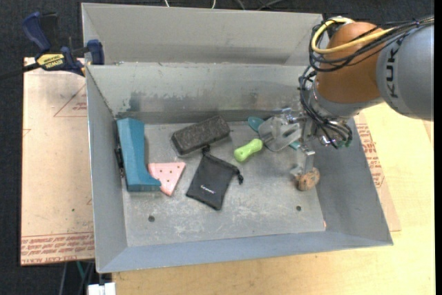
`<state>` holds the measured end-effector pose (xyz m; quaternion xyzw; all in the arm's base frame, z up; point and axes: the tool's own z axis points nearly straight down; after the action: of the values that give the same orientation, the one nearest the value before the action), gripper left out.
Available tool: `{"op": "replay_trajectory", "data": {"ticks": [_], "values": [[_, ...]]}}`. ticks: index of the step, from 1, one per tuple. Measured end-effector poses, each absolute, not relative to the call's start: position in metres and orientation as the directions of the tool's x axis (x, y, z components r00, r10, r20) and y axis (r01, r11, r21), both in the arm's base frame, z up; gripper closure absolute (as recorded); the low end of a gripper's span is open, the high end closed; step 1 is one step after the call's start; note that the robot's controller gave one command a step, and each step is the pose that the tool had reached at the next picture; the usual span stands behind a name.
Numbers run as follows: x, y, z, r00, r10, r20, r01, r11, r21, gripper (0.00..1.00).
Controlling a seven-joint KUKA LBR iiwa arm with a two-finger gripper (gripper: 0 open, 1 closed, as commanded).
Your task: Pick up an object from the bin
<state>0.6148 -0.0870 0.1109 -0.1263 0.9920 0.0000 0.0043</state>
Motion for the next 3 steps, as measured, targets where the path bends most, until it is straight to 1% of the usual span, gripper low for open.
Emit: {"op": "replay_trajectory", "data": {"ticks": [1,2,3], "values": [[0.633,-0.067,0.069,-0.945,-0.326,-0.013,-0.326,0.946,-0.005,0.0],[0.645,-0.02,0.071,-0.969,-0.247,-0.019,-0.247,0.969,0.0,1.0],[0.645,-0.02,0.071,-0.969,-0.247,-0.019,-0.247,0.969,0.0,1.0]]}}
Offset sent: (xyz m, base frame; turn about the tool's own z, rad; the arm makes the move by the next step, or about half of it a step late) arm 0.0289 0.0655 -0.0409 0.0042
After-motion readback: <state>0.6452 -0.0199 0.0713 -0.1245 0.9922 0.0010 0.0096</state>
